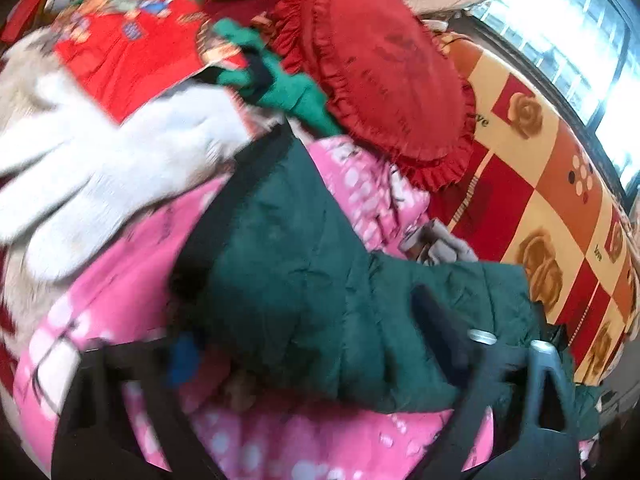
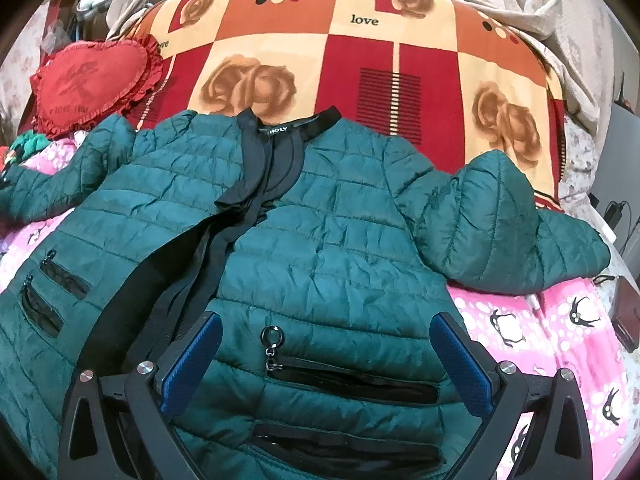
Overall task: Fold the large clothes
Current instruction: 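Grasp the green jacket sleeve cuff with the left tool and lift it, then carry the held sleeve across the jacket back with the left tool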
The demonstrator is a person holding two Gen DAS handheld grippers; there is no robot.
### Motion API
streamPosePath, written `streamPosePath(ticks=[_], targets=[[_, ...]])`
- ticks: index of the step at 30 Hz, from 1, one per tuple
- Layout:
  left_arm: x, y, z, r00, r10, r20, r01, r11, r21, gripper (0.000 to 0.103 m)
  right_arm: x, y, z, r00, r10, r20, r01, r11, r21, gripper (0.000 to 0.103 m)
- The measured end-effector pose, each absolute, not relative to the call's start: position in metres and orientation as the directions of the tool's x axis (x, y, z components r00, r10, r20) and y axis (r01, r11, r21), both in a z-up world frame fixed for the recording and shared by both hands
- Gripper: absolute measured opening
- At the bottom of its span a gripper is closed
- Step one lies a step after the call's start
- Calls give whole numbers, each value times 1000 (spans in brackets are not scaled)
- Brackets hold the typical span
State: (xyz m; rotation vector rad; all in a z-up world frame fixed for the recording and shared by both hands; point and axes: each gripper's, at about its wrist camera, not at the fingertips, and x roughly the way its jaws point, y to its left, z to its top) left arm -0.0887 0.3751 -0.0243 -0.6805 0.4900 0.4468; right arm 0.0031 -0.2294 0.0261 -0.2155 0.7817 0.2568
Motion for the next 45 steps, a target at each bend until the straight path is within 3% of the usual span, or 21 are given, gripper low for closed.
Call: streamPosePath(ticks=[2, 3, 9, 17, 25, 27, 28, 32, 37, 39, 42, 45], targets=[[-83, 379, -22, 795, 226, -563, -539, 689, -485, 53, 3, -228, 25, 680, 146, -719, -310, 945, -101, 103], [-81, 382, -22, 797, 220, -562, -536, 686, -492, 51, 4, -228, 25, 679, 145, -720, -310, 945, -103, 103], [-75, 397, -28, 797, 205, -569, -542, 661, -520, 51, 5, -225, 20, 667, 139, -732, -314, 943, -107, 103], [-61, 389, -22, 830, 180, -528, -470, 737, -487, 51, 19, -230, -10, 539, 122, -833, -297, 953, -53, 103], [-45, 401, -24, 794, 208, -571, -528, 701, -479, 51, 24, -231, -21, 490, 137, -861, -313, 949, -27, 103], [-45, 401, -21, 787, 200, -584, -533, 697, -479, 31, 25, -232, -22, 488, 143, -861, -312, 950, -19, 103], [-45, 401, -16, 781, 200, -592, -538, 698, -473, 15, 25, -232, -20, 486, 142, -862, -310, 951, -19, 103], [-57, 396, 15, 786, 255, -563, -547, 712, -441, 12, 25, -235, -5, 526, 153, -837, -311, 950, -22, 103], [-95, 400, 79, 752, 458, -474, -645, 658, -389, 12, 20, -254, 24, 631, 150, -761, -239, 971, -7, 103], [-101, 397, 96, 739, 482, -471, -664, 639, -388, 12, 27, -265, 37, 639, 159, -752, -215, 976, 24, 103], [-97, 378, 114, 753, 480, -450, -647, 664, -375, 12, 48, -294, 66, 654, 152, -741, -69, 988, 141, 103], [-80, 343, 129, 799, 425, -426, -582, 725, -369, 12, 74, -320, 78, 639, 257, -725, 45, 929, 369, 103]])
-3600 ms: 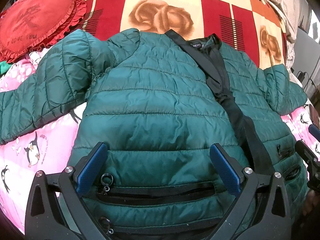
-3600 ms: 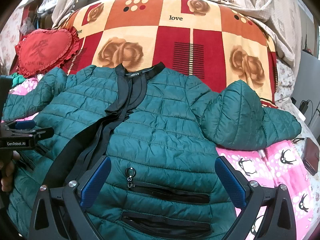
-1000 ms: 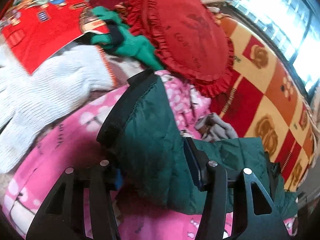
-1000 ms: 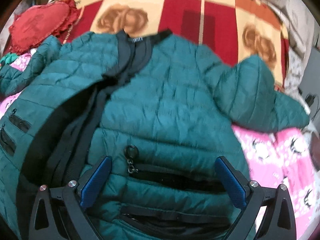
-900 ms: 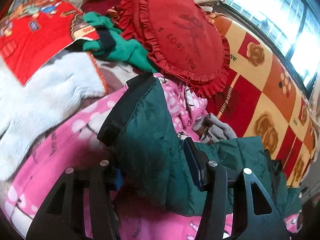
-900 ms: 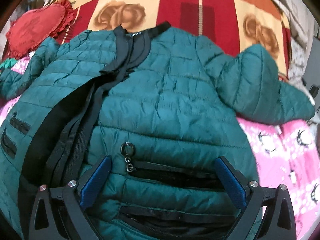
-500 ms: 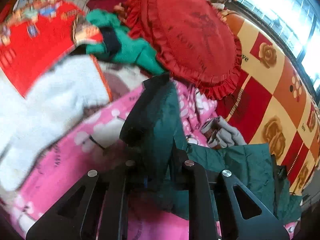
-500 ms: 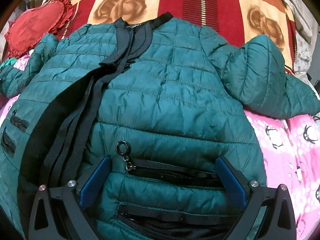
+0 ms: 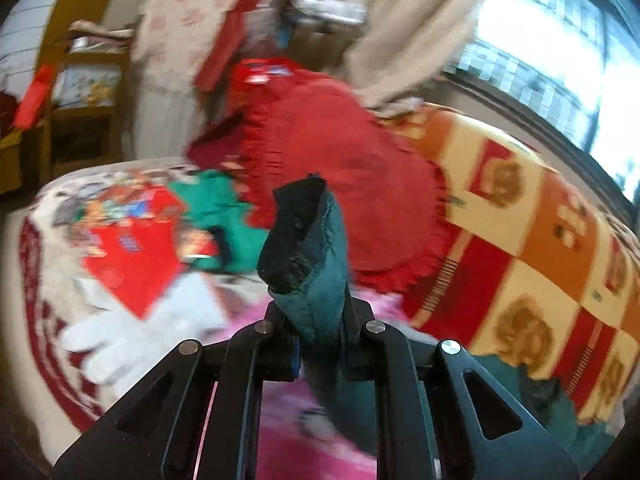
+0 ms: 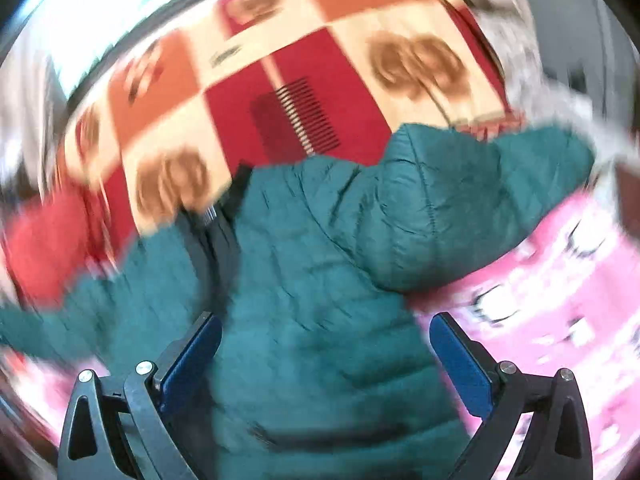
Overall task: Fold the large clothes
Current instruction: 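Carry the held sleeve across the jacket back with the left tool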
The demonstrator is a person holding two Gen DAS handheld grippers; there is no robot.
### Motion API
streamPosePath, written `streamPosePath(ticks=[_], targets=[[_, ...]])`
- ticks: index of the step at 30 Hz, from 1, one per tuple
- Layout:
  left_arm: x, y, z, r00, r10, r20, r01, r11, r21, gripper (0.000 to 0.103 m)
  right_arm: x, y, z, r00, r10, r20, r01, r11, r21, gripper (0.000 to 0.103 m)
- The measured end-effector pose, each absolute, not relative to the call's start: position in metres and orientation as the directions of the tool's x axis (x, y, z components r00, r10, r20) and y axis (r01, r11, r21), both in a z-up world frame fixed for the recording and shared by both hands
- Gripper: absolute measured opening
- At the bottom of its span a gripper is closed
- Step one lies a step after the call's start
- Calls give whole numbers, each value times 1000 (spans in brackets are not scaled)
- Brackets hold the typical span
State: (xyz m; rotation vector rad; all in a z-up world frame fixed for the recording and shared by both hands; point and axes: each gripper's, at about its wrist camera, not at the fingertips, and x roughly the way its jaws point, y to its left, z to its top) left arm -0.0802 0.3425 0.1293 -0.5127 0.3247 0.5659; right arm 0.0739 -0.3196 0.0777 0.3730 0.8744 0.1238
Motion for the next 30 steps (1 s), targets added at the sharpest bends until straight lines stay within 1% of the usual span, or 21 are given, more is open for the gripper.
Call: streamPosePath(ticks=[2, 5, 6, 9, 12, 13, 15, 16, 18, 21, 24, 27, 30], targets=[[-65, 310, 140, 836, 371, -405, -517, 779, -354, 12, 83, -323, 85, 652, 215, -727, 69, 938, 340, 103], [-49, 271, 153, 875, 299, -380, -429, 843, -325, 12, 76, -322, 100, 705, 180, -686, -26, 973, 228, 103], [-42, 254, 156, 891, 255, -375, -383, 866, -321, 12, 70, -322, 101, 718, 178, -672, -52, 978, 203, 103], [-23, 217, 163, 908, 169, -384, -296, 906, -301, 12, 47, -331, 92, 765, 157, -625, -102, 987, 124, 103], [-4, 176, 164, 912, 123, -392, -235, 938, -253, 12, 34, -345, 72, 784, 105, -611, -78, 994, 70, 103], [1, 161, 164, 913, 110, -394, -217, 946, -239, 12, 32, -350, 64, 784, 86, -615, -53, 996, 72, 103], [11, 139, 163, 914, 71, -399, -182, 952, -246, 12, 35, -365, 51, 741, 62, -668, 26, 992, 121, 103], [18, 125, 161, 915, 46, -401, -161, 953, -257, 12, 39, -373, 49, 717, 86, -692, 52, 983, 176, 103], [26, 101, 161, 914, 1, -406, -122, 954, -274, 12, 39, -385, 46, 716, 121, -688, 71, 967, 244, 103], [47, 60, 155, 904, -67, -422, -68, 953, -295, 12, 39, -391, 42, 696, 81, -713, 108, 971, 215, 103], [71, 7, 146, 886, -156, -437, 22, 954, -298, 12, 40, -399, 37, 678, 100, -728, 115, 964, 239, 103], [92, -39, 138, 866, -231, -443, 104, 951, -292, 12, 39, -407, 31, 654, 92, -751, 127, 965, 229, 103], [112, -81, 121, 833, -286, -473, 159, 943, -291, 12, 38, -412, 26, 639, 88, -764, 124, 969, 215, 103]])
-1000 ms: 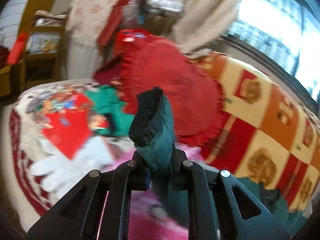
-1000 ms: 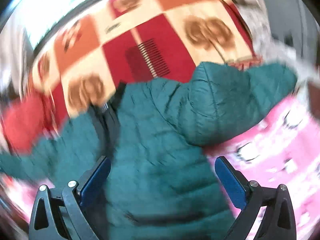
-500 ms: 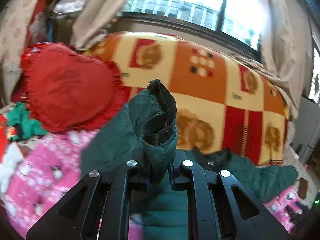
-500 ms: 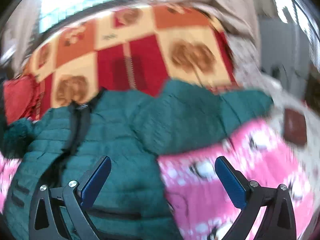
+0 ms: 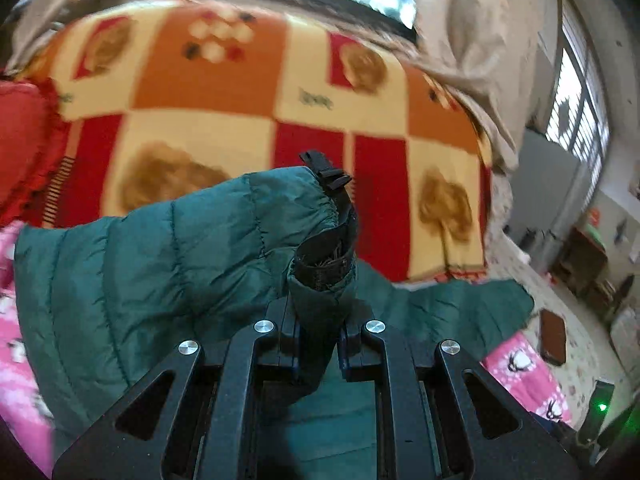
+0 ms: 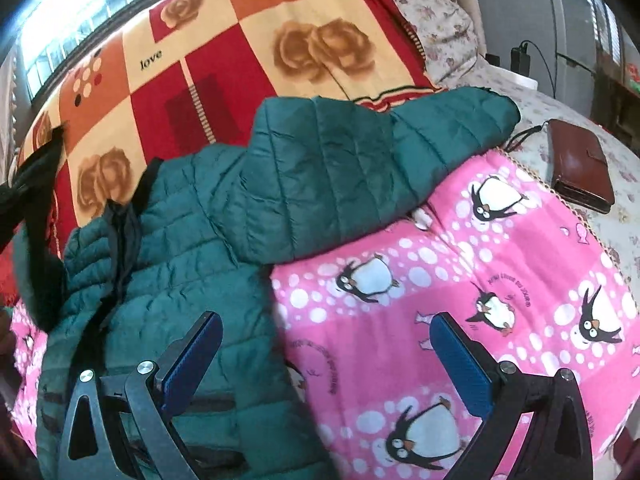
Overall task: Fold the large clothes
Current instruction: 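Carry the held sleeve across the jacket back with the left tool, then lower the sleeve onto the jacket back and open the left tool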
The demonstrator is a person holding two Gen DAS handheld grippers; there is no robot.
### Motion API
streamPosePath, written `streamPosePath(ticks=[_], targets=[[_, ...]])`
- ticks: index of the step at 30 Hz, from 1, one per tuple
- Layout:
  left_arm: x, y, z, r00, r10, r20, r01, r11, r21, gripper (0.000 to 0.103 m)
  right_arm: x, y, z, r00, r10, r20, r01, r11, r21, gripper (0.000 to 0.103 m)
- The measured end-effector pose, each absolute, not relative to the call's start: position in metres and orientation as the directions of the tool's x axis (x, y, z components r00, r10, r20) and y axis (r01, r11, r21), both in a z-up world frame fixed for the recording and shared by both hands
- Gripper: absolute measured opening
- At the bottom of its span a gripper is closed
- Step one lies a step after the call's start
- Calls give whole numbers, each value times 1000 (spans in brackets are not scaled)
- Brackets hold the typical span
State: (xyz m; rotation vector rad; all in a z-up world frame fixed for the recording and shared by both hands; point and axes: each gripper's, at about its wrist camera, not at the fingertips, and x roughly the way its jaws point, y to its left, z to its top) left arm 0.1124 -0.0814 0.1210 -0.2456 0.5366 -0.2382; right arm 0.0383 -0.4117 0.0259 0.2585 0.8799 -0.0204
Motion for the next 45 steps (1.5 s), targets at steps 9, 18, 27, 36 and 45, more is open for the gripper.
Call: streamPosePath(ticks=[9, 18, 27, 36, 45], targets=[[153, -146, 46, 678, -361, -640, 196, 928, -316, 14, 38, -433, 23, 637, 74, -767, 161, 961, 226, 103], [122, -103, 50, 654, -436, -619, 220, 891, -396, 61, 46, -411, 27, 644, 82, -760, 151, 961, 232, 103], [82, 28, 65, 819, -148, -554, 15, 971, -238, 61, 85, -333, 39, 674, 363, -643, -116, 912, 393, 103], [95, 123, 12, 730, 14, -684, -335, 878, -340, 61, 175, -290, -26, 464, 511, -724, -97, 842, 531, 90], [110, 133, -16, 648, 5, -762, -442, 818, -369, 61, 177, -281, -30, 485, 629, -608, -153, 745, 649, 19]])
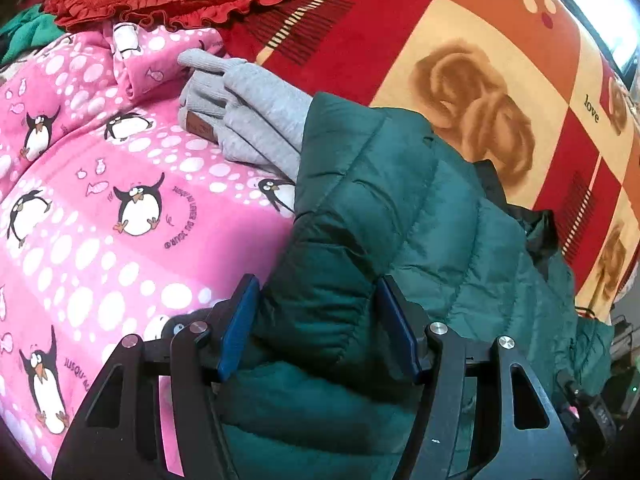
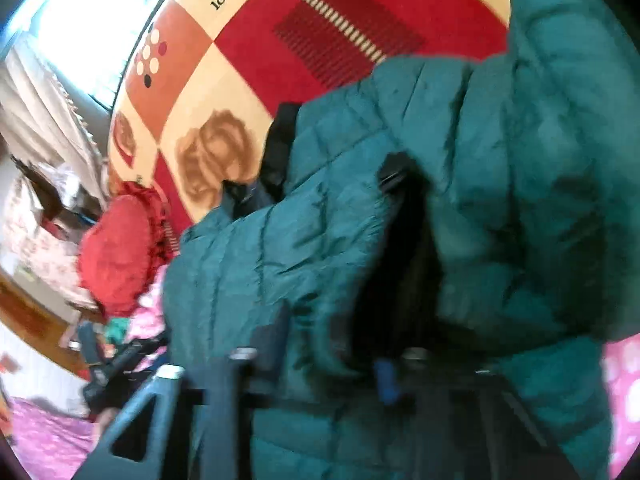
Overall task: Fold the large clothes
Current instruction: 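Lower the sleeve onto the jacket back and open the left tool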
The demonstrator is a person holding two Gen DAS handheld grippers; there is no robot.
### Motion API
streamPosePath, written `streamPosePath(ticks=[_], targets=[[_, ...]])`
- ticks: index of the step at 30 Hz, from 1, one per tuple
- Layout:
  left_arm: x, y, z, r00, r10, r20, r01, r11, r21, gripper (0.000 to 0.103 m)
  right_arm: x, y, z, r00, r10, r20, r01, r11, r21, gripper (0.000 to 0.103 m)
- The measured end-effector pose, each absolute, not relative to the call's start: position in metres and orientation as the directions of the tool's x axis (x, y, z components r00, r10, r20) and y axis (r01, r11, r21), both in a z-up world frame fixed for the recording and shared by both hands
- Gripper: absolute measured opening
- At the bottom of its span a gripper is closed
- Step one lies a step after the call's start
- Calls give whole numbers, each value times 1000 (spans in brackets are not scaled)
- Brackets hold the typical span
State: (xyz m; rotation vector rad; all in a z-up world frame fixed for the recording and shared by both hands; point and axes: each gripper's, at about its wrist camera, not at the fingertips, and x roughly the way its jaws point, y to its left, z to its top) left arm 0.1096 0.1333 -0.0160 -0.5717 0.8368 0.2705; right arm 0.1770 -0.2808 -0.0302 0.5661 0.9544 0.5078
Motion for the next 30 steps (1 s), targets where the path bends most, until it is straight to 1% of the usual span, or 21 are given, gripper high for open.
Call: streamPosePath(ticks=[2, 4, 6, 9, 12, 15, 16, 17, 19, 20, 21, 22, 24, 25, 26, 27, 28, 30], targets=[[109, 132, -13, 654, 9, -756, -442, 817, -372, 61, 176, -284, -18, 535, 568, -626, -162, 796, 584, 14], [108, 134, -10, 670, 18, -742, -439, 816, -376, 61, 172, -286, -2, 589, 510, -628, -175, 838, 516, 13], [105, 134, -3, 690, 35, -723, -437, 816, -378, 61, 171, -293, 12, 637, 412, -652, -163, 898, 408, 13], [102, 131, 9, 725, 59, -686, -418, 830, -370, 61, 181, -304, 9, 638, 317, -702, -121, 941, 316, 13], [104, 123, 24, 767, 62, -638, -365, 861, -354, 61, 192, -320, -12, 583, 276, -764, -47, 950, 307, 13], [114, 108, 35, 795, 31, -605, -271, 911, -310, 61, 196, -322, -24, 548, 296, -783, -23, 940, 340, 14], [119, 100, 36, 803, 21, -595, -231, 932, -279, 61, 194, -324, -23, 549, 305, -778, -13, 934, 357, 17], [125, 94, 36, 804, 0, -595, -194, 946, -261, 61, 193, -326, -22, 552, 317, -771, -9, 927, 375, 24], [139, 83, 33, 797, -37, -603, -116, 970, -213, 61, 187, -334, -11, 591, 334, -734, 15, 906, 424, 30], [144, 81, 30, 792, -19, -610, -116, 976, -182, 61, 183, -337, -3, 625, 330, -708, 21, 899, 438, 39], [149, 80, 26, 783, 3, -621, -126, 980, -154, 61, 178, -340, 6, 661, 307, -685, 29, 901, 432, 45], [154, 82, 21, 769, 1, -639, -129, 980, -153, 61, 171, -341, 21, 717, 241, -654, 48, 919, 391, 51], [160, 88, 14, 745, -23, -667, -143, 971, -193, 61, 161, -332, 41, 796, 145, -587, 47, 953, 299, 53], [161, 92, 10, 735, -26, -678, -156, 966, -207, 61, 161, -323, 46, 802, 172, -571, -4, 959, 284, 53], [161, 93, 9, 730, -26, -683, -162, 964, -211, 61, 163, -309, 47, 786, 239, -571, -83, 955, 286, 53], [161, 94, 7, 726, -25, -688, -169, 962, -213, 61, 167, -294, 43, 743, 312, -592, -172, 944, 282, 53], [161, 95, 5, 721, -25, -693, -173, 961, -215, 61, 172, -276, 37, 701, 343, -625, -225, 938, 263, 53], [161, 94, 2, 710, -28, -703, -177, 960, -217, 61, 180, -258, 21, 639, 354, -683, -267, 935, 235, 53]])
